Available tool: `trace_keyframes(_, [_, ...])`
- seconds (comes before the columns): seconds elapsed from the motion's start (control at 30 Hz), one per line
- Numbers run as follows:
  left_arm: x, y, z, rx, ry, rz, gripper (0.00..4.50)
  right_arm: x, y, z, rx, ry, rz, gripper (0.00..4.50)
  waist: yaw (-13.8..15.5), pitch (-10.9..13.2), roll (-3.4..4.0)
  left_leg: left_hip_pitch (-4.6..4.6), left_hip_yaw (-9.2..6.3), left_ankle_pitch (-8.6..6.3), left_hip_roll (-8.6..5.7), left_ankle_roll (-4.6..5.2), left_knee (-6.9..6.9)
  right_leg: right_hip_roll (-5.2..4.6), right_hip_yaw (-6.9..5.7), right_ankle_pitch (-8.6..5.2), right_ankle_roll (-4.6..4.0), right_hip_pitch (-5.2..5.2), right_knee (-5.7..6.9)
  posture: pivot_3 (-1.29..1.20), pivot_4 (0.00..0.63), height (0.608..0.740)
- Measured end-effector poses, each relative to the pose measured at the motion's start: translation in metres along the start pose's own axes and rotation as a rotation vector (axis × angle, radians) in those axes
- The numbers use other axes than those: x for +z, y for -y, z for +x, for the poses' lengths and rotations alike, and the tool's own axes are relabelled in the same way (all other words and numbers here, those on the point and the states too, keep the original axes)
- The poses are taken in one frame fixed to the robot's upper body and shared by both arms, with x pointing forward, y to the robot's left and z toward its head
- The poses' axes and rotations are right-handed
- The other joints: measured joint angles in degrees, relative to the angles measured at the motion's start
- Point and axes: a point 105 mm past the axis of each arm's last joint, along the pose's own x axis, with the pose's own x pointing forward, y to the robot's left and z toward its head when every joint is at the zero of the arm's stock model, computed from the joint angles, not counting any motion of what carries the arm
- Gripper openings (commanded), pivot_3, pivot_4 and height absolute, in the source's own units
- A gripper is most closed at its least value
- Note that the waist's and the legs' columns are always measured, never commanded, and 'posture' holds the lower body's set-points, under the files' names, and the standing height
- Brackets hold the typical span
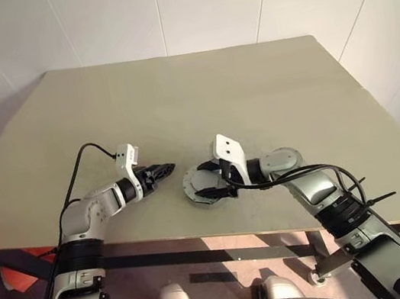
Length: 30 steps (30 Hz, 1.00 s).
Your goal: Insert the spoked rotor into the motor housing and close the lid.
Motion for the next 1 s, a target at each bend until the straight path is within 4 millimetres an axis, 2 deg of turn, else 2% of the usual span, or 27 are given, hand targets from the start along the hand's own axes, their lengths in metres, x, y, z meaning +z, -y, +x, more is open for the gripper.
trace_keyframes(1.0, [-0.0002,0.0005,-0.0008,0.0,-0.005,0.001,2.53,-0.0018,-0.0055,-0.008,0.029,0.011,0.022,2.98,-0.2,0.0,-0.01,-0.06,0.0,-0.01,0.0,0.02,-0.01,0.0,-0.01,0.0,-0.01,-0.04,-0.03,0.0,0.0,0.74])
